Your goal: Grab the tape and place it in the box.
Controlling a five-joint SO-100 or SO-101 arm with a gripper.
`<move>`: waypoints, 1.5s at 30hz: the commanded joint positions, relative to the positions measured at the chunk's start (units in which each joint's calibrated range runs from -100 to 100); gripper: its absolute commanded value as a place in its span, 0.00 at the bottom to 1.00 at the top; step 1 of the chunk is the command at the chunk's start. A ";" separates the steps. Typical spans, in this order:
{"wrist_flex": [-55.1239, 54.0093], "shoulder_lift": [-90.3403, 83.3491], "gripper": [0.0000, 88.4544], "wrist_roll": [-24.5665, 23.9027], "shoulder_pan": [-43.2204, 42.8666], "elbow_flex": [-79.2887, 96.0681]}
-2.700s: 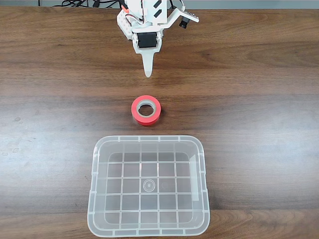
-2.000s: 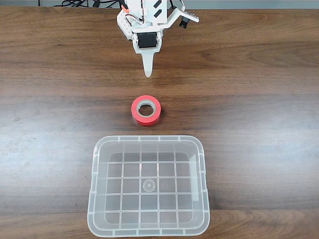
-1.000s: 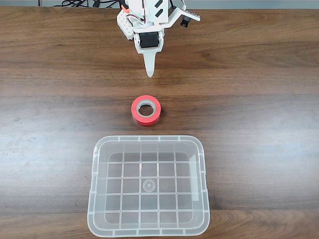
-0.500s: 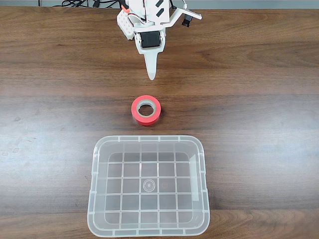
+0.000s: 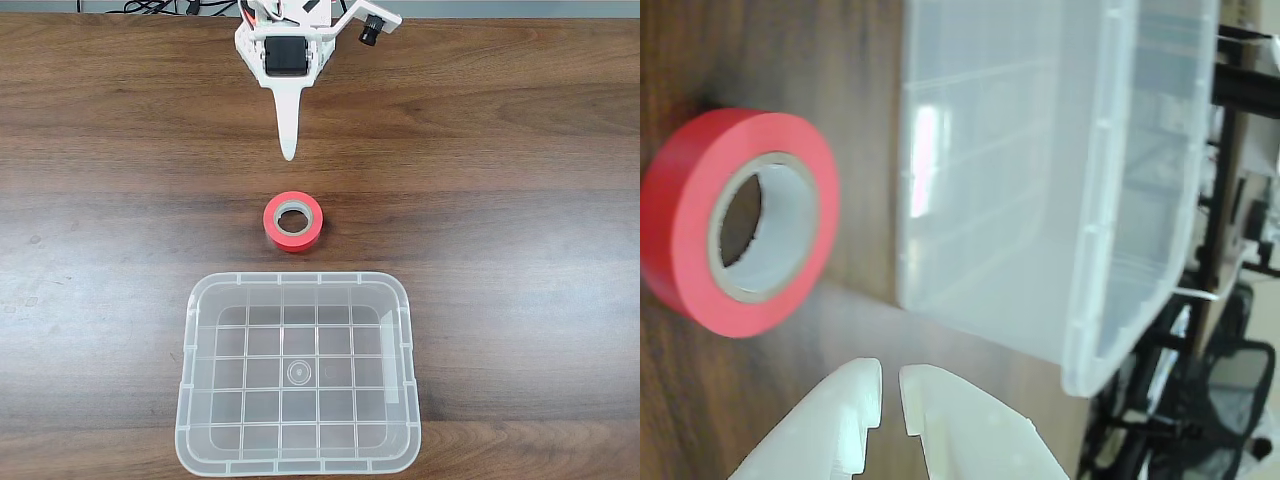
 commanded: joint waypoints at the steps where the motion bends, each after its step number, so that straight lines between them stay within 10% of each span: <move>1: 3.23 5.63 0.01 -0.51 -0.26 -13.21; 23: 8.28 79.41 0.01 -6.25 -2.31 -57.01; 45: -3.62 84.31 0.02 -2.56 -1.87 -46.23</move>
